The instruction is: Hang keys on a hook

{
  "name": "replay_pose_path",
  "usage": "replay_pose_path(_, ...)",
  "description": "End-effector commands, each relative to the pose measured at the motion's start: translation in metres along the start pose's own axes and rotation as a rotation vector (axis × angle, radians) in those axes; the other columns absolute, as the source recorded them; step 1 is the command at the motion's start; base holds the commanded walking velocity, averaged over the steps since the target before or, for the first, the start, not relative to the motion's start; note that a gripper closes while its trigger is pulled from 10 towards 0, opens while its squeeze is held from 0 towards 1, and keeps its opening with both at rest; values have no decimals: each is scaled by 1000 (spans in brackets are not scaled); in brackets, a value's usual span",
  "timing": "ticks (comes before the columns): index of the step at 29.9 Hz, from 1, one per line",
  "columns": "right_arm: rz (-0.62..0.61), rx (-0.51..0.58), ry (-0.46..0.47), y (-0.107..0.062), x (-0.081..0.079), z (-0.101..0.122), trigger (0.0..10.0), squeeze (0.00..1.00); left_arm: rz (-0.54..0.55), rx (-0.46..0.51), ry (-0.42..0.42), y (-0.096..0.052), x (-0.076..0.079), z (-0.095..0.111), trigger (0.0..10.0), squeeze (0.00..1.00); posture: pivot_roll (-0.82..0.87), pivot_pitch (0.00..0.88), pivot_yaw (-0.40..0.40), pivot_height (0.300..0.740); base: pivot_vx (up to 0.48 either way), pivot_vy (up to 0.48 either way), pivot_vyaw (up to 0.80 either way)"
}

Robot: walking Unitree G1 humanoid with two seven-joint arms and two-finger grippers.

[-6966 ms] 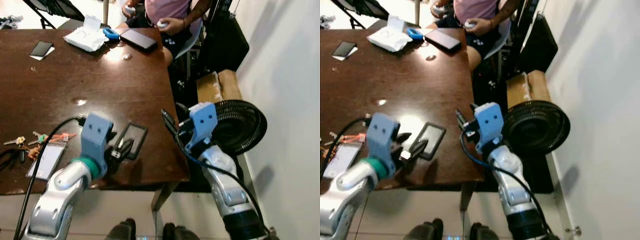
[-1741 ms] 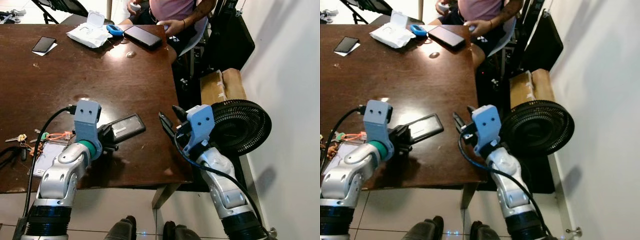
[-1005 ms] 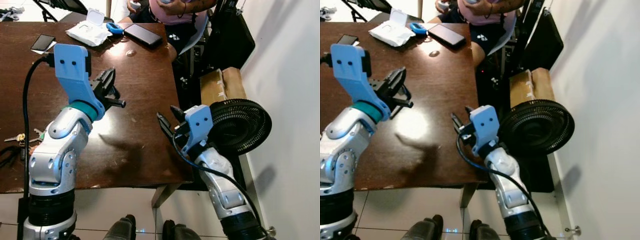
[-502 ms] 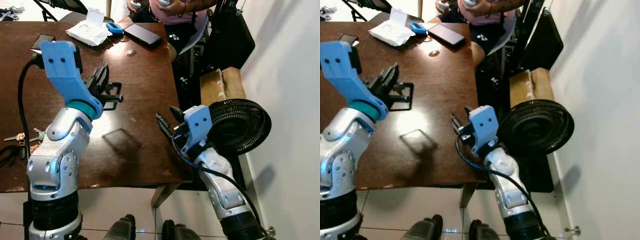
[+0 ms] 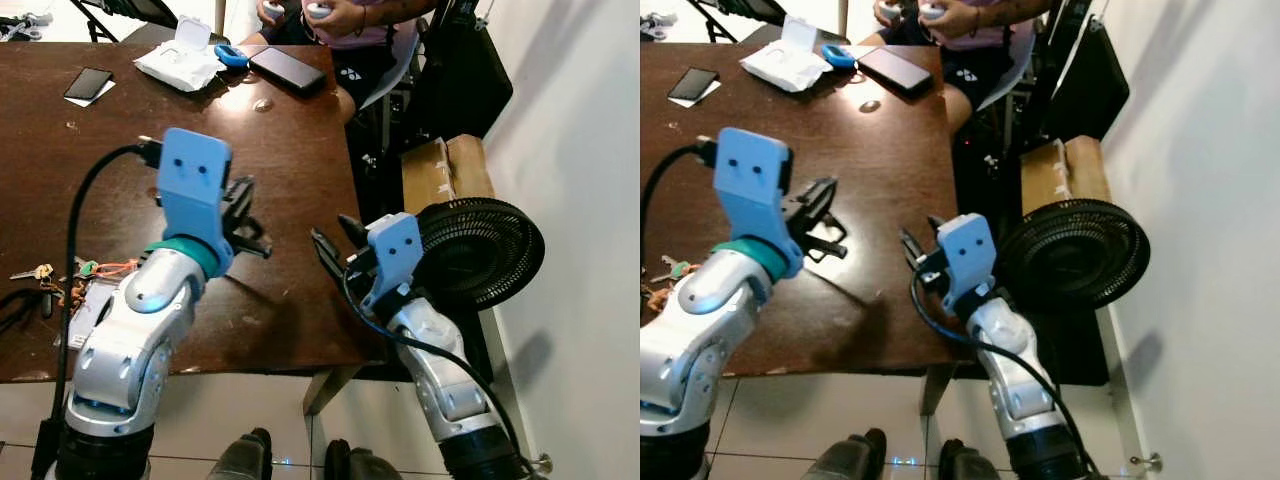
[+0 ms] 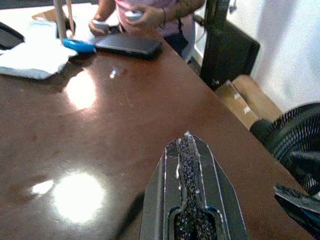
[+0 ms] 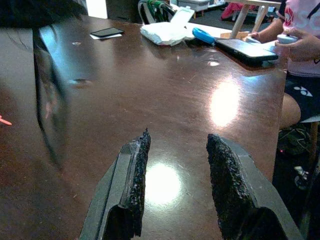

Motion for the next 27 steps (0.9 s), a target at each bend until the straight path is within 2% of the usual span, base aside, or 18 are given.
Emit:
replay_pose_path(1, -3, -13, -1, -2, 0, -4, 10000, 0, 8, -53, 12, 1, 3, -13, 10000, 149, 146, 157, 61, 740, 0, 0, 0)
replay_pose_path(2, -3, -11, -1, -1, 0, -3, 10000, 0, 22, -80, -20, 4, 5, -19, 10000, 1000, 144, 156, 61, 740, 0, 0, 0)
replay_pose_path(3, -3, -11, -1, -1, 0, -3, 10000, 0, 22, -80, -20, 4, 5, -19, 10000, 1000, 144, 156, 61, 740, 0, 0, 0)
replay_pose_path(5, -8, -10, -4, -2, 2, -3, 10000, 0, 38, -113, -128, 6, 10, -25, 10000, 1000, 143, 157, 63, 740, 0, 0, 0)
replay_pose_path(8, -11, -12, -5, -4, 2, -4, 10000, 0, 53, -131, -172, 5, 11, -29, 10000, 1000, 142, 157, 65, 740, 0, 0, 0)
replay_pose_path(12, -13, -13, -5, -4, 2, -4, 10000, 0, 72, -138, -173, 3, 9, -31, 10000, 1000, 146, 157, 64, 740, 0, 0, 0)
replay_pose_path(13, -12, -13, -4, -3, 2, -4, 10000, 0, 89, -139, -174, 2, 6, -32, 10000, 0, 148, 156, 64, 740, 0, 0, 0)
replay_pose_path(14, -10, -11, -3, -2, 1, -4, 10000, 0, 113, -132, -171, 0, -1, -32, 10000, 0, 152, 157, 62, 740, 0, 0, 0)
replay_pose_path(17, -8, -11, -3, -2, 1, -4, 10000, 0, 118, -130, -171, 0, -3, -31, 10000, 0, 154, 157, 62, 740, 0, 0, 0)
replay_pose_path(19, -7, -11, -3, -2, 1, -4, 10000, 0, 127, -132, -140, -1, -7, -33, 10000, 0, 155, 157, 62, 740, 0, 0, 0)
replay_pose_path(20, -6, -11, -3, -2, 1, -4, 10000, 0, 125, -138, -84, -4, -9, -36, 10000, 0, 154, 158, 63, 740, 0, 0, 0)
replay_pose_path(21, -6, -11, -3, -2, 1, -4, 10000, 0, 125, -138, -84, -4, -9, -36, 10000, 0, 154, 158, 63, 740, 0, 0, 0)
replay_pose_path(22, -6, -11, -3, -2, 1, -4, 10000, 0, 106, -158, -16, -8, -9, -42, 10000, 0, 154, 158, 63, 740, 0, 0, 0)
replay_pose_path(24, -6, -11, -3, -2, 1, -4, 10000, 0, 106, -158, -16, -8, -9, -42, 10000, 0, 154, 158, 63, 740, 0, 0, 0)
replay_pose_path(25, -6, -12, -3, -2, 1, -4, 10000, 0, 69, -202, 50, -13, -8, -53, 10000, 0, 152, 161, 64, 740, 0, 0, 0)
replay_pose_path(26, -6, -12, -3, -2, 1, -4, 10000, 0, 69, -202, 50, -13, -8, -53, 10000, 0, 152, 161, 64, 740, 0, 0, 0)
replay_pose_path(27, -7, -13, -3, -3, 1, -4, 10000, 0, 40, -247, 79, -20, -7, -64, 10000, 0, 153, 162, 63, 740, 0, 0, 0)
Point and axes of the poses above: a point about 5 cm out from each wrist's last joint towards the gripper, its own y axis pointing out of the wrist towards the gripper, its own z axis along the axis of the wrist's last joint, x = y × z, the point moved 3 cm from there along y, pointing out of the wrist towards the gripper, and after that the axes turned 9 degrees about y, right-handed, at the moved point
